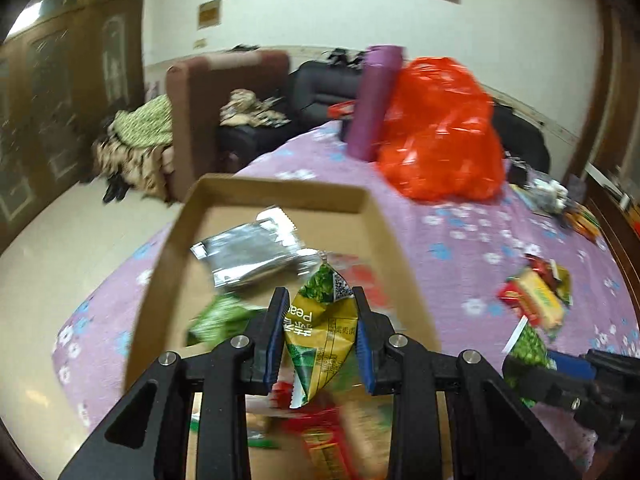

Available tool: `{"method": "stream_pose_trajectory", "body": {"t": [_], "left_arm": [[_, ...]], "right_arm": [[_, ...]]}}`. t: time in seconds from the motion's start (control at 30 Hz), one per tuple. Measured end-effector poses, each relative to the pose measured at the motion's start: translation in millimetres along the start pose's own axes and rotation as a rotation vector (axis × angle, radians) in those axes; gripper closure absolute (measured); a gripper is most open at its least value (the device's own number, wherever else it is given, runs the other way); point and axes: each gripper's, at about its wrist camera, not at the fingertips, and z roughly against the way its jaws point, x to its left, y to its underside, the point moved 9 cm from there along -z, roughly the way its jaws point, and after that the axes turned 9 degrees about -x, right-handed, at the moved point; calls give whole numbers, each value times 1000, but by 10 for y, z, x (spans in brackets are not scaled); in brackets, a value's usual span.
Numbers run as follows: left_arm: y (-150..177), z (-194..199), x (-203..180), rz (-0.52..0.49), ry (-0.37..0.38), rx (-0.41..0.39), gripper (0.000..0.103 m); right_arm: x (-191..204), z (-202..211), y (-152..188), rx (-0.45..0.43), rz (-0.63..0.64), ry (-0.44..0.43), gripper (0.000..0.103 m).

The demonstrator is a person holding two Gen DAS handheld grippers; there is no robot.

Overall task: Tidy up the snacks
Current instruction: 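Carry both pea packets over the cardboard tray, then open both grippers to drop the pea packets into the tray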

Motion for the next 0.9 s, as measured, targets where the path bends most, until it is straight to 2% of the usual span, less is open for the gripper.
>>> {"method": "stream_pose_trajectory", "body": {"t": [0.13,0.3,0.37,0.4,0.43,0.5,0.53,0.57,0.73,0.9], "left_arm": [[28,-20,189,16,-9,6,73],[18,-45,175,-3,-6,-1,73],[11,-68,140,-11,1,1,70],[4,-59,122,-15,7,-3,64],[1,-44,112,-19,7,-7,55],[-22,-23,90,-28,6,-17,41],[-33,-8,86,-28,5,-22,38],[-51,13,79,-25,5,-29,38],[-121,111,28,-21,11,-45,38],[-187,221,-152,-47,31,-59,38]], "right_arm": [[236,-276,26,37,39,-26,69],[353,-609,82,94,66,-29,67],[356,-674,73,99,66,-15,66],[356,-674,68,99,68,-17,66],[375,-665,62,97,75,-21,64],[377,-621,39,83,94,-14,51],[391,-571,17,68,101,-21,48],[412,-528,4,57,107,-26,44],[439,-254,-81,2,134,-32,44],[134,71,-204,-61,73,-8,44]]}}
